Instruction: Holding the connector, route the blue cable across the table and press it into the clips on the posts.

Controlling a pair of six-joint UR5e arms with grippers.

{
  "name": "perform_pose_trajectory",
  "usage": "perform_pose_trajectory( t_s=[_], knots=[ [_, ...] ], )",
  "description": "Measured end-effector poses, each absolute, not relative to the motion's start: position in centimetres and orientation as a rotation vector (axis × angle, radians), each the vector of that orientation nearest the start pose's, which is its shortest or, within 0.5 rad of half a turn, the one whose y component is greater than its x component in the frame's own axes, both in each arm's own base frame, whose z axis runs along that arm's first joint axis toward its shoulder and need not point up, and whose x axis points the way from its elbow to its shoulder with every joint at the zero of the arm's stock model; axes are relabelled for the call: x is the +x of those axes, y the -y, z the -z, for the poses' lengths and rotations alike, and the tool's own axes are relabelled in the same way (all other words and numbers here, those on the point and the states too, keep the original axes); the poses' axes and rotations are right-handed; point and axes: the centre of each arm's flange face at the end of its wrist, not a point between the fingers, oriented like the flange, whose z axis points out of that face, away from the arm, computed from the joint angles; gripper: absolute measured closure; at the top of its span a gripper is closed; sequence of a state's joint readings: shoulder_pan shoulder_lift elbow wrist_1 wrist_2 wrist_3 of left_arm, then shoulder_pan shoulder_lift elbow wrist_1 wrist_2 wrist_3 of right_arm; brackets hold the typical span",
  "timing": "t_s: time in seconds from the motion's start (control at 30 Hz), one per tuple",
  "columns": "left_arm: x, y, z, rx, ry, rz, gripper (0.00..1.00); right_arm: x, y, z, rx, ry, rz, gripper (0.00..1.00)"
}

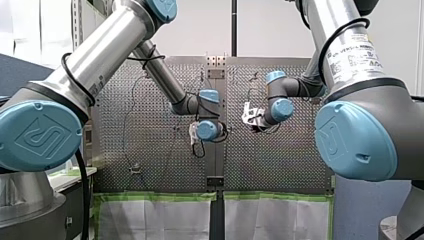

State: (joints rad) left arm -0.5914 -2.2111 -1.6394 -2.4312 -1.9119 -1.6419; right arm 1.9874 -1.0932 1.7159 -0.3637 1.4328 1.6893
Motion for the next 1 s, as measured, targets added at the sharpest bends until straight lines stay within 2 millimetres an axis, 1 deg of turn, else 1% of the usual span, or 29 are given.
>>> perform_pose_trajectory(
  t_s=[0.1, 0.2, 0.33, 0.57, 0.7, 0.87, 1.0],
  knots=[
    [48.6, 44.2, -14.7, 0.138, -1.569, 0.272, 0.93, 36.8, 47.8, -18.8, 1.79, 1.188, -1.514, 1.0],
    [49.2, 44.1, -14.0, 0.135, -1.577, 0.28, 0.93, 36.7, 48.2, -18.7, 1.79, 1.186, -1.526, 1.0],
    [50.5, 44.0, -12.8, 0.129, -1.582, 0.282, 0.93, 36.5, 48.8, -18.9, 1.787, 1.183, -1.538, 1.0],
    [52.6, 44.1, -11.8, 0.135, -1.582, 0.293, 0.93, 36.0, 49.5, -18.9, 1.778, 1.188, -1.543, 1.0],
    [53.6, 44.2, -12.3, 0.132, -1.571, 0.293, 0.93, 35.6, 50.2, -19.1, 1.764, 1.188, -1.548, 1.0],
    [55.3, 43.9, -13.5, 0.118, -1.558, 0.285, 0.93, 35.2, 51.0, -19.4, 1.745, 1.178, -1.566, 1.0],
    [56.3, 43.6, -14.3, 0.112, -1.553, 0.274, 0.93, 35.1, 51.8, -19.0, 1.737, 1.174, -1.58, 1.0]
  ],
)
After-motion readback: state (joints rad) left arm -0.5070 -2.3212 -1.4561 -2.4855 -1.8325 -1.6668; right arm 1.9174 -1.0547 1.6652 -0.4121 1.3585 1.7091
